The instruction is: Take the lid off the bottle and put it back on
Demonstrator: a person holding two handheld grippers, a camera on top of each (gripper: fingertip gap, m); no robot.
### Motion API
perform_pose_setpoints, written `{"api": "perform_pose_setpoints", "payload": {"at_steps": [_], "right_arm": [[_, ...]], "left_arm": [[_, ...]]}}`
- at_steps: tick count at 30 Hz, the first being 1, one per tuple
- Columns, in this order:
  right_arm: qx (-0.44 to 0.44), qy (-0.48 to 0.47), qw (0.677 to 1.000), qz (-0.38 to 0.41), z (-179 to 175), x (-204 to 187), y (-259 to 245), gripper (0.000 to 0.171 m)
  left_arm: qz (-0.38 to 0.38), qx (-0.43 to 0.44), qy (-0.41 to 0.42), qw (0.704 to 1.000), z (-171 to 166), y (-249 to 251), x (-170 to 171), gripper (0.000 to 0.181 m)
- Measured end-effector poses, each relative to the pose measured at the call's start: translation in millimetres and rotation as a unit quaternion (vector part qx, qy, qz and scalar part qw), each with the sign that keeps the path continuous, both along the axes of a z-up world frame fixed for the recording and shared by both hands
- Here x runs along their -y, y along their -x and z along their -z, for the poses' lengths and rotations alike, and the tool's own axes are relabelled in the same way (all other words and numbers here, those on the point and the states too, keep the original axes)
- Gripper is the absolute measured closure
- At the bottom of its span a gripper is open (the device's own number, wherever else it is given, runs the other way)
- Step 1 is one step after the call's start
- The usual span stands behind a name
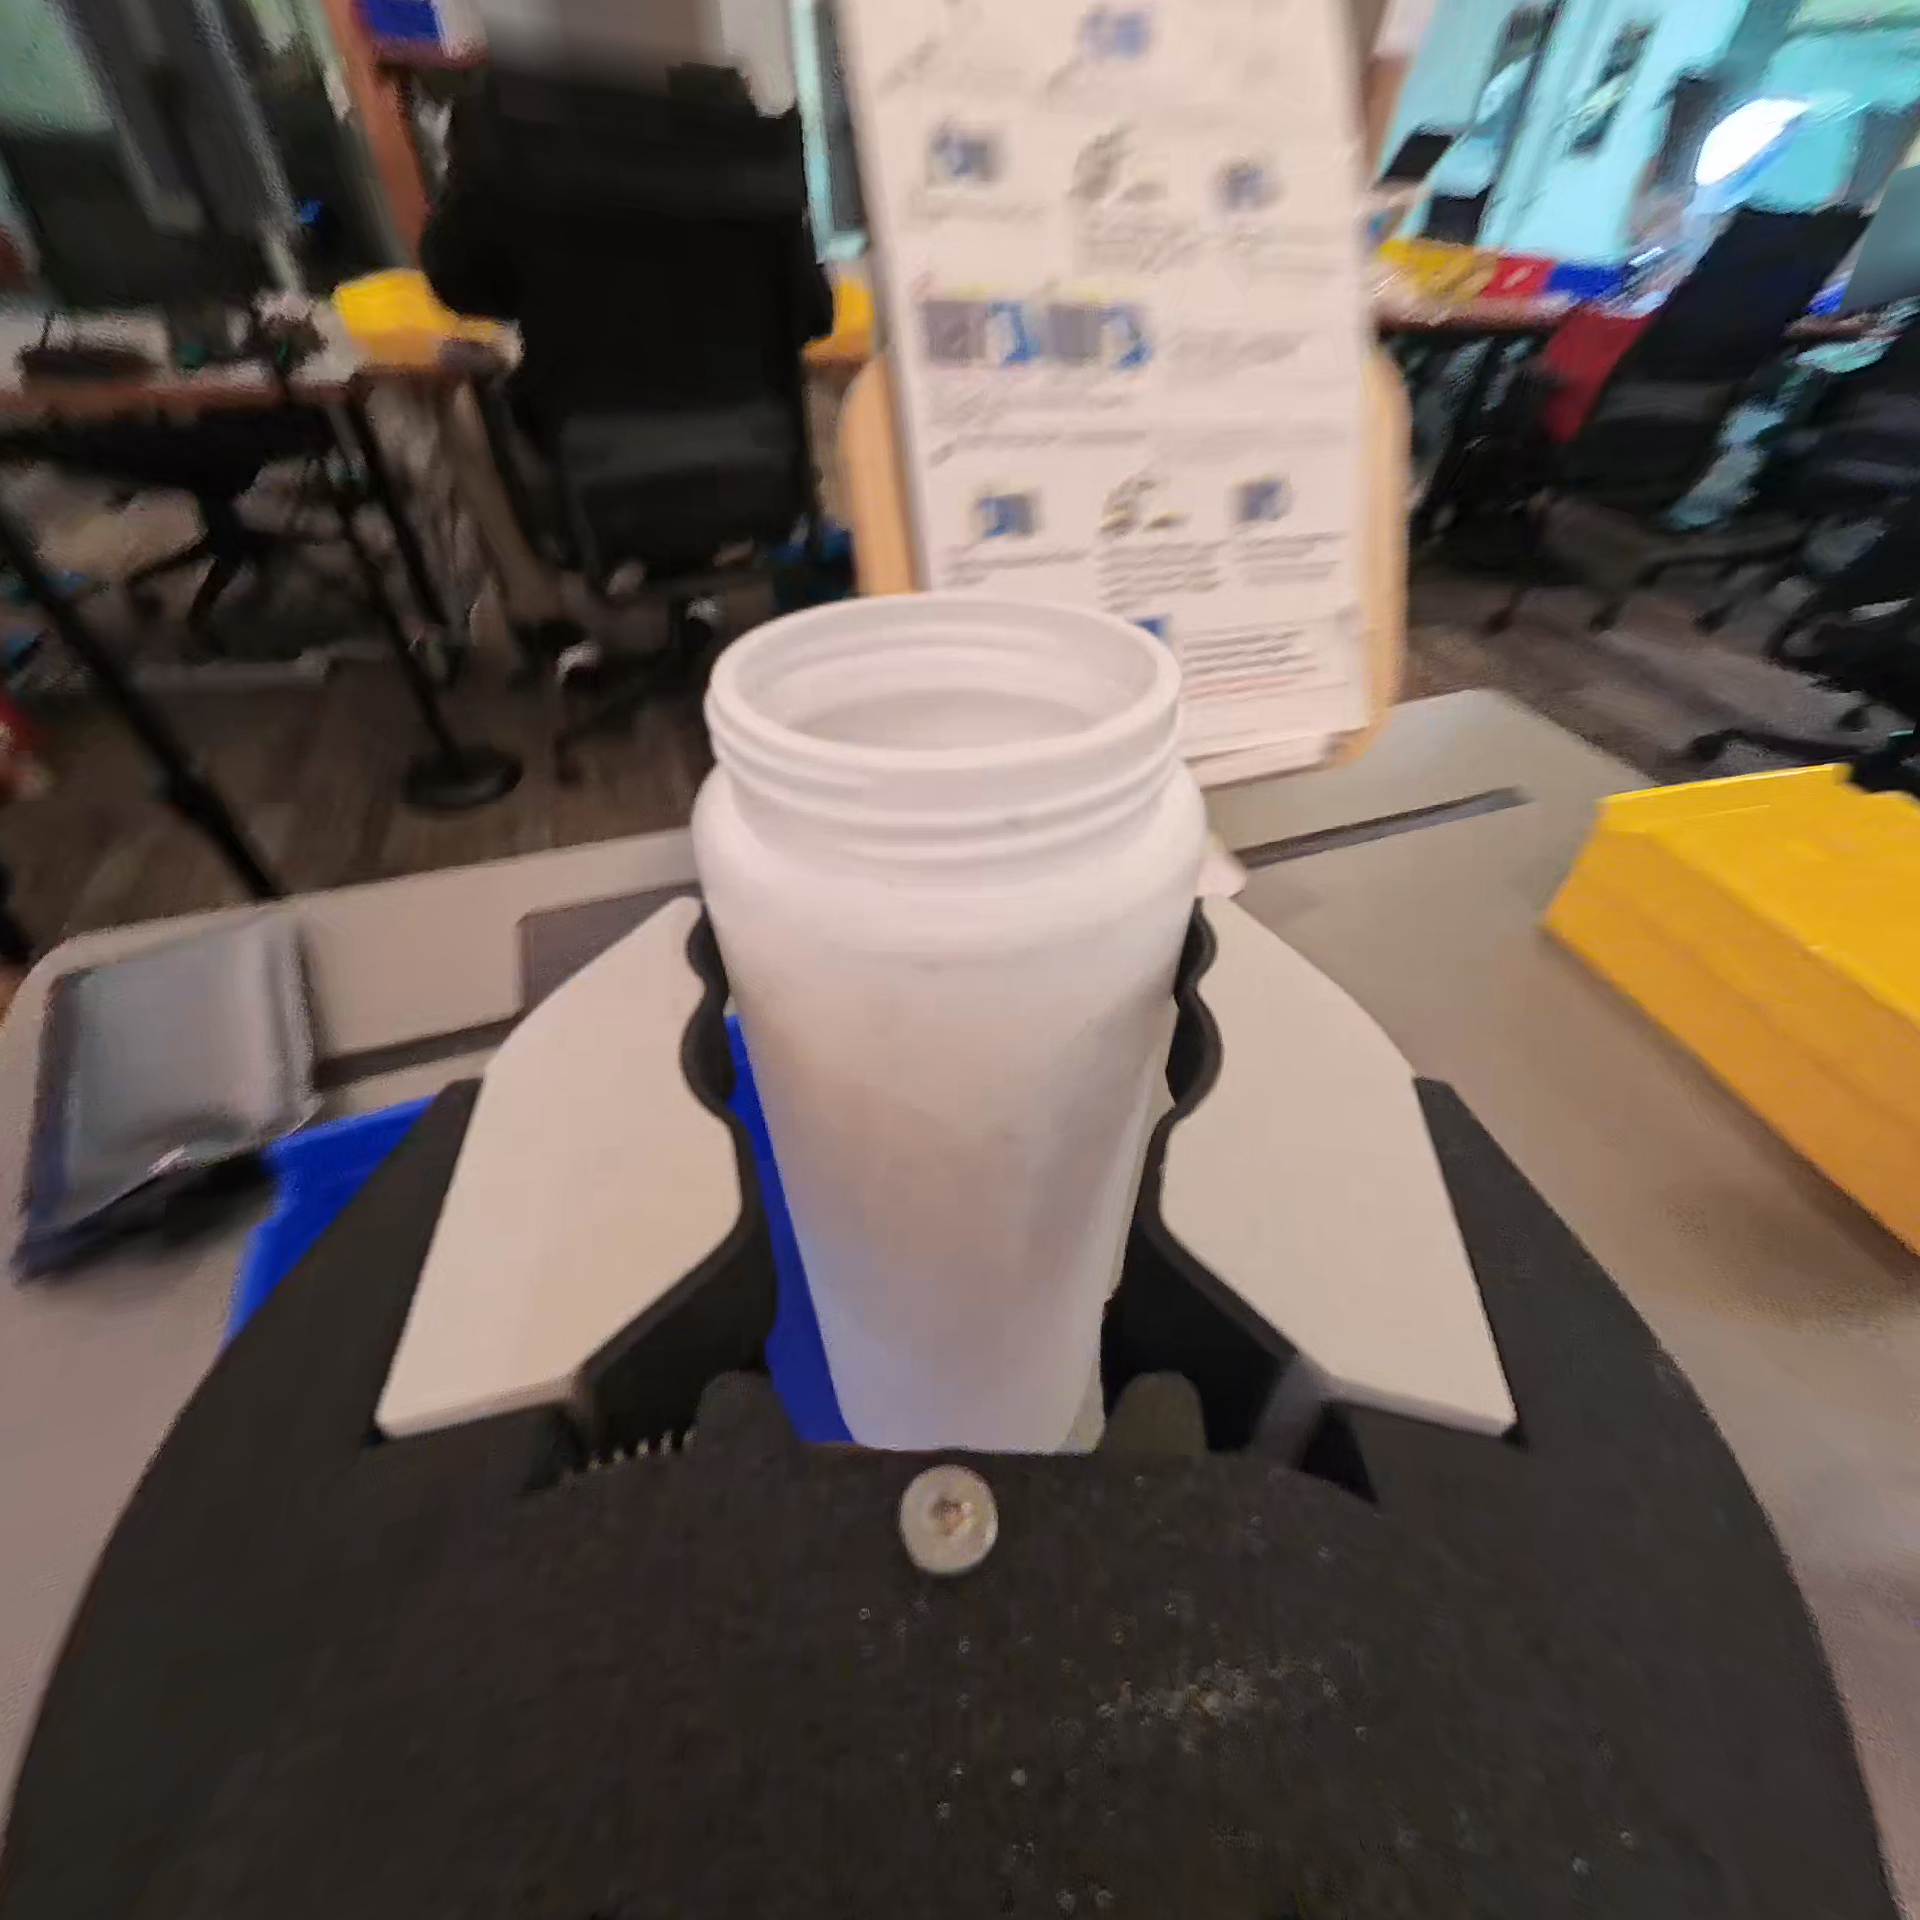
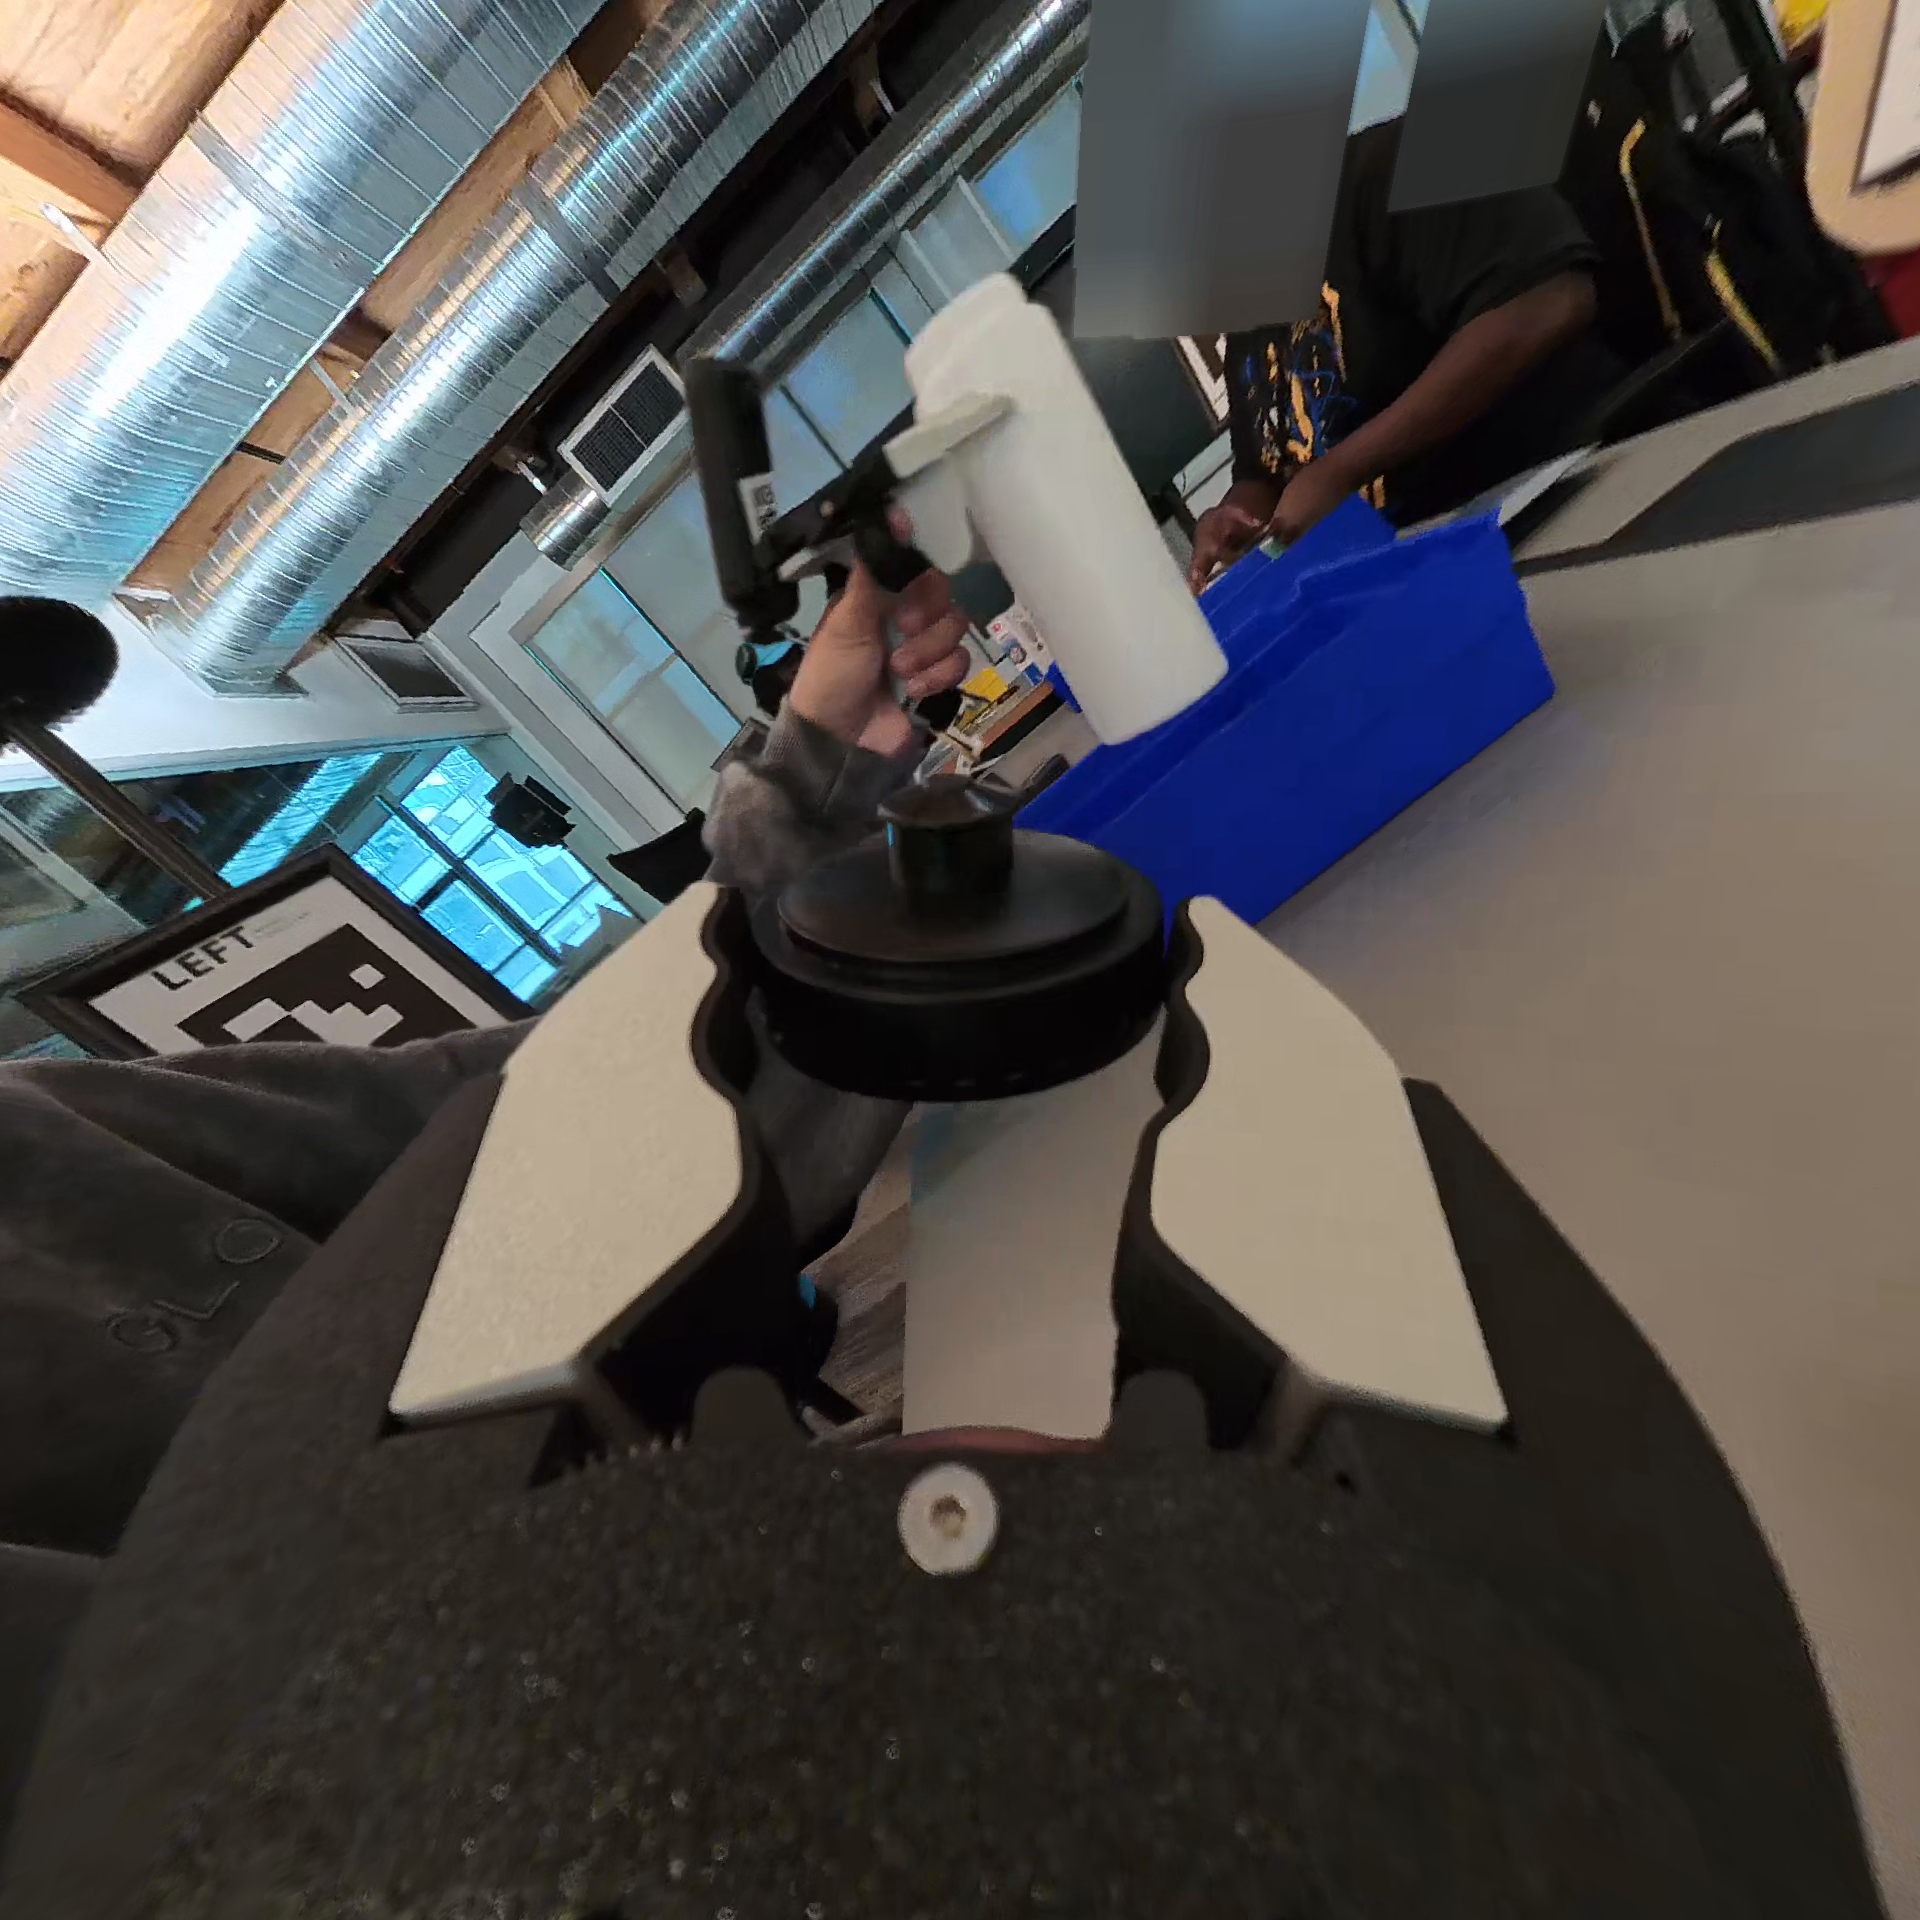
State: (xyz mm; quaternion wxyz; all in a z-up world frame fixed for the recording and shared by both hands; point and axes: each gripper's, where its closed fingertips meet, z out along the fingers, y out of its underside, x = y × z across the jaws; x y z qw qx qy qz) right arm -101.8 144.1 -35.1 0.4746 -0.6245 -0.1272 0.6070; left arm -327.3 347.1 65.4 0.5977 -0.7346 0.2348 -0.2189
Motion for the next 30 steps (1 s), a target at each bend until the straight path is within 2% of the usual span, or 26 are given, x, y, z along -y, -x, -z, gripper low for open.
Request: {"api": "perform_pose_setpoints", "payload": {"at_steps": [3,6,9,13,17,21,26,30], "right_arm": [[0.010,-0.030,0.999,0.022,-17,-1,-7,0.096],[0.027,-0.061,0.996,0.051,-27,-1,-15,0.095],[0.050,-0.077,0.992,0.081,-28,-2,-25,0.096],[0.082,-0.075,0.989,0.102,-14,-5,-33,0.096],[0.101,-0.062,0.986,0.114,2,-11,-37,0.095],[0.118,-0.072,0.980,0.141,6,-22,-36,0.095],[0.141,-0.156,0.958,0.196,-29,-58,-35,0.095],[0.148,-0.204,0.949,0.188,-59,-99,-23,0.095]], "left_arm": [[0.067,0.024,-0.023,0.997,5,-70,35,0.099],[0.134,0.041,-0.031,0.990,42,-141,53,0.099],[0.159,0.033,-0.061,0.985,81,-192,54,0.099],[0.183,0.025,-0.073,0.980,108,-235,52,0.099],[0.214,-0.019,-0.081,0.973,131,-257,58,0.098],[0.228,-0.009,-0.084,0.970,130,-259,62,0.099],[0.241,0.042,-0.076,0.967,130,-252,63,0.099],[0.261,0.046,-0.049,0.963,132,-251,60,0.099]]}}
